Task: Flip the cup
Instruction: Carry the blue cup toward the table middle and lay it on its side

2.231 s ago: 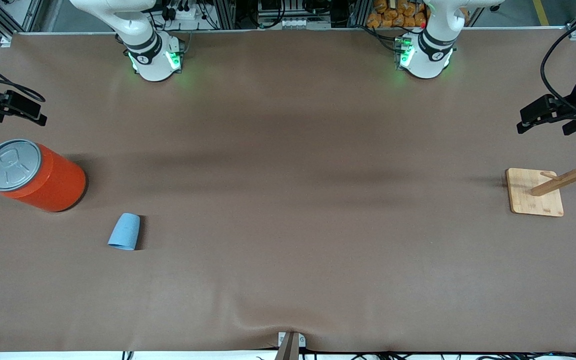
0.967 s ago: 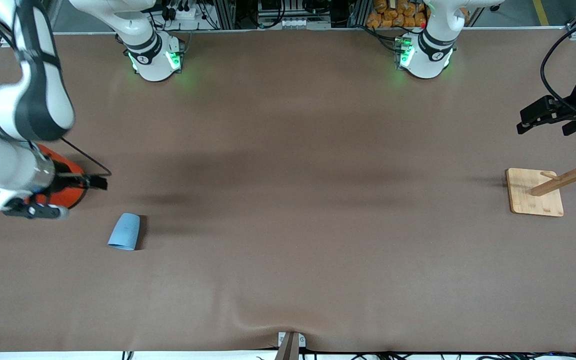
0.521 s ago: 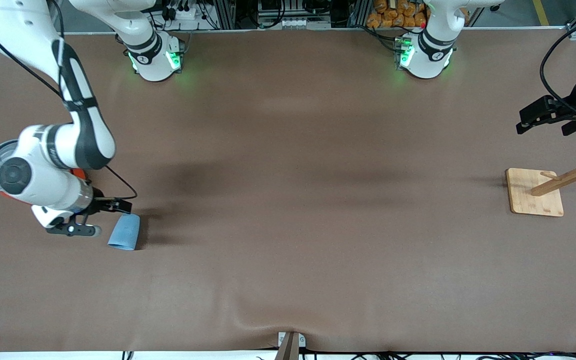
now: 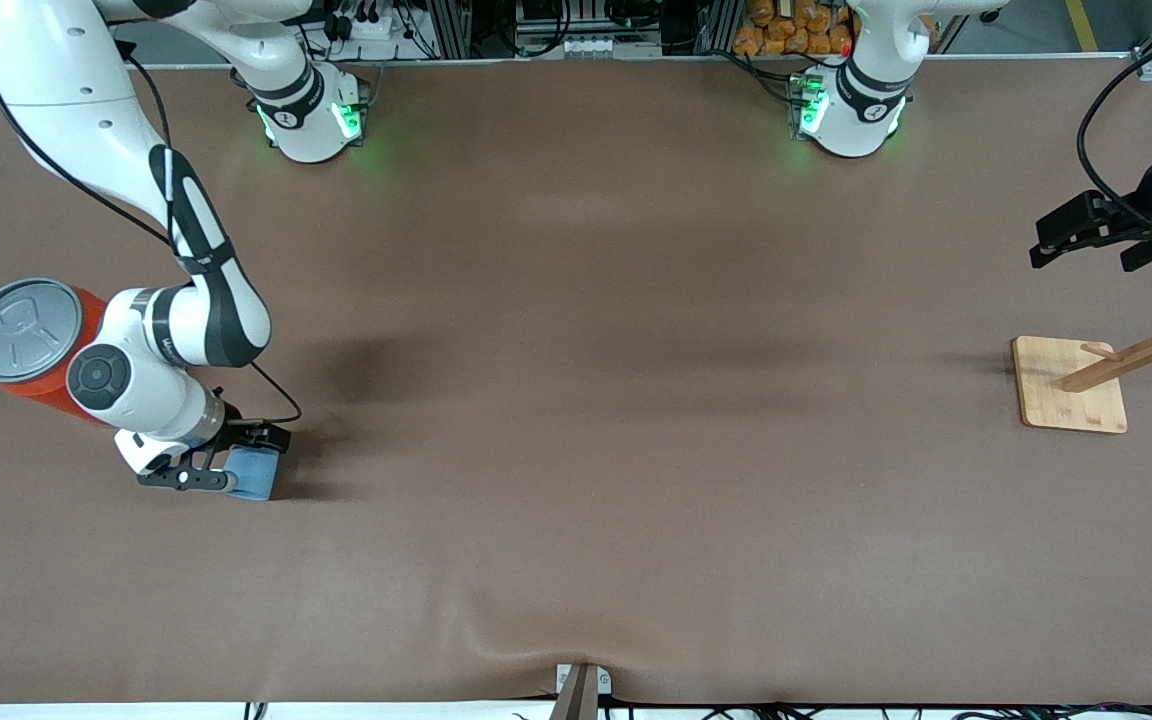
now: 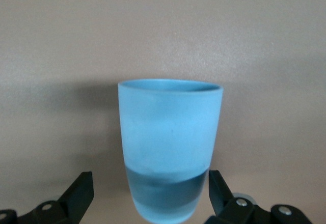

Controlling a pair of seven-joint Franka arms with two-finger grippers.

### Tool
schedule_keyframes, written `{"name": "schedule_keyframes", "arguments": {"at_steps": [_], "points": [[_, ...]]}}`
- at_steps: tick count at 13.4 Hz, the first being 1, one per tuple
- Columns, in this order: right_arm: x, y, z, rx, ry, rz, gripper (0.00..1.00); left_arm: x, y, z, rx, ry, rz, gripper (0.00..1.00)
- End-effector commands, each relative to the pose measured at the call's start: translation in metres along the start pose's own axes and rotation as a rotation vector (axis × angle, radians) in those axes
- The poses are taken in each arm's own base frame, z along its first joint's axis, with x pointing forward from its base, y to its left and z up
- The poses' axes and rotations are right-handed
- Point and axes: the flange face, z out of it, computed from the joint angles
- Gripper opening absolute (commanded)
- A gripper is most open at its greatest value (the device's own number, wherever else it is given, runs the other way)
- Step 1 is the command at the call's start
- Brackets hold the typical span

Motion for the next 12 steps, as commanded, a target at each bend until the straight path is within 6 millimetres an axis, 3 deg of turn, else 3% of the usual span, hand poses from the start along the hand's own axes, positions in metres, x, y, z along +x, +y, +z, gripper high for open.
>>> {"name": "schedule_keyframes", "arguments": {"at_steps": [1,2,3,4,6,8,10,12], "points": [[0.017,0.006,0.014,-0.012,0.007,-0.052,0.91,0.002,0.003,0.001,0.008,-0.011,-0.013,1.0],[0.021,0.011,0.017,-0.012,0.01,-0.077,0.85,0.001,0.003,0.001,0.008,-0.011,-0.013,1.0],[0.026,0.017,0.021,-0.017,0.025,-0.097,0.74,0.002,0.003,0.001,0.008,-0.011,-0.011,1.0],[0.029,0.018,0.02,-0.017,0.046,-0.12,0.56,0.002,0.003,0.001,0.008,-0.011,-0.013,1.0],[0.027,0.013,0.019,-0.02,0.037,-0.148,0.39,0.002,0.003,0.001,0.008,-0.011,-0.011,1.0],[0.023,0.004,0.009,-0.021,0.032,-0.219,0.35,0.002,0.002,0.002,0.006,-0.012,-0.013,1.0],[0.02,-0.006,-0.016,-0.012,0.004,-0.39,0.35,0.002,0.001,0.002,0.006,-0.014,-0.014,1.0],[0.016,-0.052,-0.041,0.012,0.023,-0.625,0.36,0.002,0.001,0.003,0.006,-0.014,-0.013,1.0]]}}
